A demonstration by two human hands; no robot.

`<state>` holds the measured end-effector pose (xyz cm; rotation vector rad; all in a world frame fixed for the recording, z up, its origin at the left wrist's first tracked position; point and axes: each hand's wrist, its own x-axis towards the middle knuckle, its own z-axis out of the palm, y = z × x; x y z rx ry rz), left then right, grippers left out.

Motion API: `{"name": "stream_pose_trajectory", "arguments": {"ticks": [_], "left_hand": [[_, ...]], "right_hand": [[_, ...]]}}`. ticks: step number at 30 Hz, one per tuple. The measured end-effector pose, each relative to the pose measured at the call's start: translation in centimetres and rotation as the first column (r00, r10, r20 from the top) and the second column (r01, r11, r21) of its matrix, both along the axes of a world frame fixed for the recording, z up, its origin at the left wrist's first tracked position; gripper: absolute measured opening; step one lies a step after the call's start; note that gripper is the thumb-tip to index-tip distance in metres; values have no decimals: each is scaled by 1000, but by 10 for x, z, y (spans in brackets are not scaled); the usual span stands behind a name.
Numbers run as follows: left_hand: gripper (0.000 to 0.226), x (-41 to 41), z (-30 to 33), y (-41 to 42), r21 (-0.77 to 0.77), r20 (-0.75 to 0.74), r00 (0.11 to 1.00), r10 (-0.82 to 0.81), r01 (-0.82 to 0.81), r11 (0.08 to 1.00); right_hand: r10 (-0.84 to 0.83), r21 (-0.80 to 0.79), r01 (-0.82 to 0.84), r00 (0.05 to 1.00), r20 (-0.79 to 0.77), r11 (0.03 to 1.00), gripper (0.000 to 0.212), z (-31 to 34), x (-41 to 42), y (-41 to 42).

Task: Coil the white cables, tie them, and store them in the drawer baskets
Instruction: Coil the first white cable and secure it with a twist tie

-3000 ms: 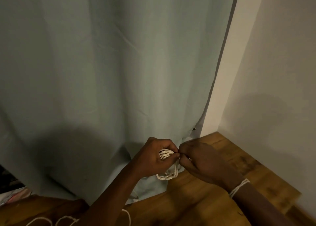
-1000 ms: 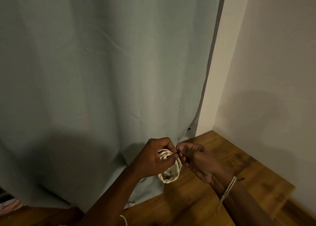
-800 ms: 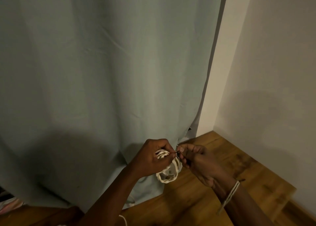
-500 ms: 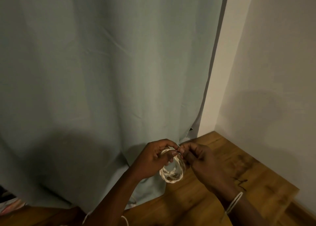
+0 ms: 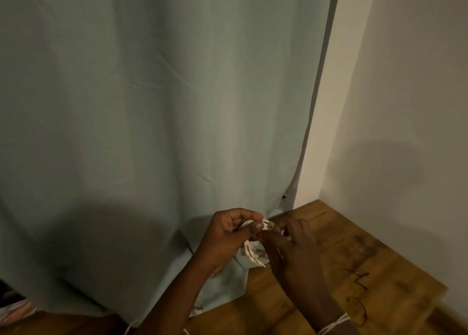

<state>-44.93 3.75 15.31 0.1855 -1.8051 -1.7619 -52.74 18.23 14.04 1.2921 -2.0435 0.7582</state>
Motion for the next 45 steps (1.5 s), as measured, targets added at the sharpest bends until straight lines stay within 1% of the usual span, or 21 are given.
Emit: {"name": "stream_pose_trajectory", "arguments": {"ticks": [3, 6, 8, 9, 10, 11, 12, 13, 14, 15, 16, 17, 20, 25, 28, 30, 32, 35, 38, 40, 45], "left_hand": [[21, -6, -4, 3, -133, 32, 997, 71, -66, 989], [29, -13, -4, 15, -257, 10, 973, 232, -222, 940], [33, -16, -2, 29, -332, -21, 953, 303, -293, 897], [33, -18, -1, 36, -381, -48, 947, 318, -312, 870], [33, -20, -1, 44, -429, -73, 944, 322, -321, 845], [32, -22, -2, 50, -471, -90, 943, 319, -323, 821], [32, -24, -3, 55, -507, -103, 943, 315, -323, 800], [34, -26, -4, 60, -535, -111, 943, 312, -322, 781], [35, -29, -6, 65, -554, -119, 943, 312, -324, 767], [34, -33, -8, 71, -566, -125, 940, 317, -330, 756], [33, -36, -9, 77, -575, -127, 938, 323, -334, 747], [32, -39, -10, 83, -584, -128, 936, 328, -338, 738], [31, -51, -15, 108, -580, -113, 952, 284, -295, 759], [42, -70, -31, 160, -562, -43, 995, 87, -96, 822], [68, -85, -49, 180, -271, 162, 968, -192, 231, 935], [77, -95, -63, 194, -22, 212, 902, -376, 389, 921], [80, -101, -71, 209, 232, 171, 832, -527, 486, 842], [85, -109, -76, 231, 528, 90, 712, -696, 558, 640], [70, -117, -80, 241, 689, 62, 590, -805, 558, 462], [56, -121, -83, 245, 729, 106, 489, -866, 554, 403], [25, -114, -86, 276, 581, 370, 374, -851, 621, 526]], "right_hand": [[10, -45, -6, 998, 70, 999, 32, -4, -1, 7], [32, -92, -14, 980, 196, 996, 26, -5, -1, 13], [95, -128, -48, 913, 397, 991, 26, 2, 4, 19], [148, -181, -60, 835, 530, 982, 27, 6, 7, 24], [216, -257, -46, 694, 687, 965, 28, 11, 8, 29], [313, -353, -7, 479, 820, 936, 28, 17, 9, 34], [415, -437, 61, 222, 883, 897, 26, 22, 9, 37], [496, -490, 140, -6, 868, 860, 22, 26, 7, 41], [541, -510, 198, -161, 826, 837, 19, 30, 4, 46], [556, -510, 228, -252, 792, 829, 19, 33, 2, 52], [556, -501, 244, -292, 779, 830, 21, 34, -2, 58], [555, -495, 256, -296, 778, 831, 23, 35, -5, 63], [521, -462, 272, -214, 826, 844, 26, 29, -21, 80], [438, -403, 272, -79, 896, 874, 21, 12, -50, 118], [387, -377, 293, 23, 922, 879, 20, -6, -64, 146], [371, -389, 307, 118, 921, 868, 17, -20, -73, 167], [322, -380, 303, 223, 920, 874, 17, -34, -79, 183], [233, -345, 334, 331, 914, 877, 17, -58, -80, 210], [225, -345, 433, 306, 925, 833, 19, -77, -69, 242], [225, -326, 491, 254, 940, 808, 20, -87, -56, 266], [255, -280, 587, 127, 959, 760, 21, -97, -10, 308]]}}
